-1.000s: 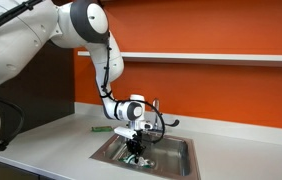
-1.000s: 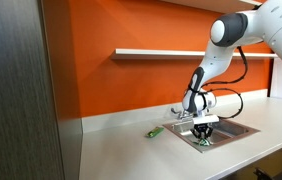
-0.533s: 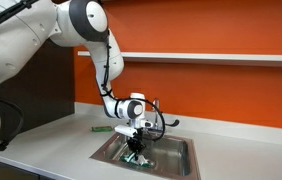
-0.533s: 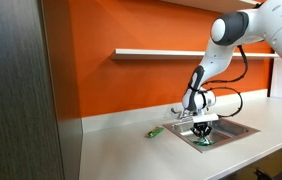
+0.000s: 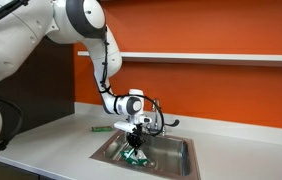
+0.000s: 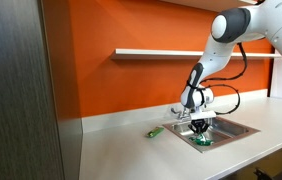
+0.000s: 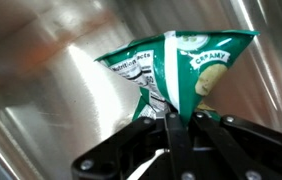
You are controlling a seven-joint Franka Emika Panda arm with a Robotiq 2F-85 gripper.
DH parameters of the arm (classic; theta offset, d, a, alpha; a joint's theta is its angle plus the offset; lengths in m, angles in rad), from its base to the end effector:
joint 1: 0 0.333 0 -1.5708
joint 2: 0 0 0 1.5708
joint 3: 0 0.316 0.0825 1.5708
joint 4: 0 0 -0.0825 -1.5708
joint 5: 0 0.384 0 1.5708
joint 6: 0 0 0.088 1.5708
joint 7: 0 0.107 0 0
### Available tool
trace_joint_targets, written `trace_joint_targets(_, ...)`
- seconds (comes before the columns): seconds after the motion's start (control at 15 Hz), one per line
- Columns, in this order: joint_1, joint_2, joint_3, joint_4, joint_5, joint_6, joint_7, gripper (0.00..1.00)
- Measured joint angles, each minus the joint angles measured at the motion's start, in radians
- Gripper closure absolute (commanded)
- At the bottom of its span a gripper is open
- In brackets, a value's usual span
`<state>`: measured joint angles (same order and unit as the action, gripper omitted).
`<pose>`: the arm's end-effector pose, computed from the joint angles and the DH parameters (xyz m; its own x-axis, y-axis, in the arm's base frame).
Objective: Take the bag of lays out of the sink and place them on the counter to the left of the sink
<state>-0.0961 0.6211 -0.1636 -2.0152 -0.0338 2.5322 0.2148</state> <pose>0.5671 -0.1515 0.1349 0.9085 -0.4113 -0.0740 -0.4002 -0.9072 0.1300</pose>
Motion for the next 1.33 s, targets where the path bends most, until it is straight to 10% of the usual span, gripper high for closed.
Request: trace_joint_targets(1.33, 0.211, -0.356, -0.035, -0.213, -0.278, -0.009, 0.098, 0.98)
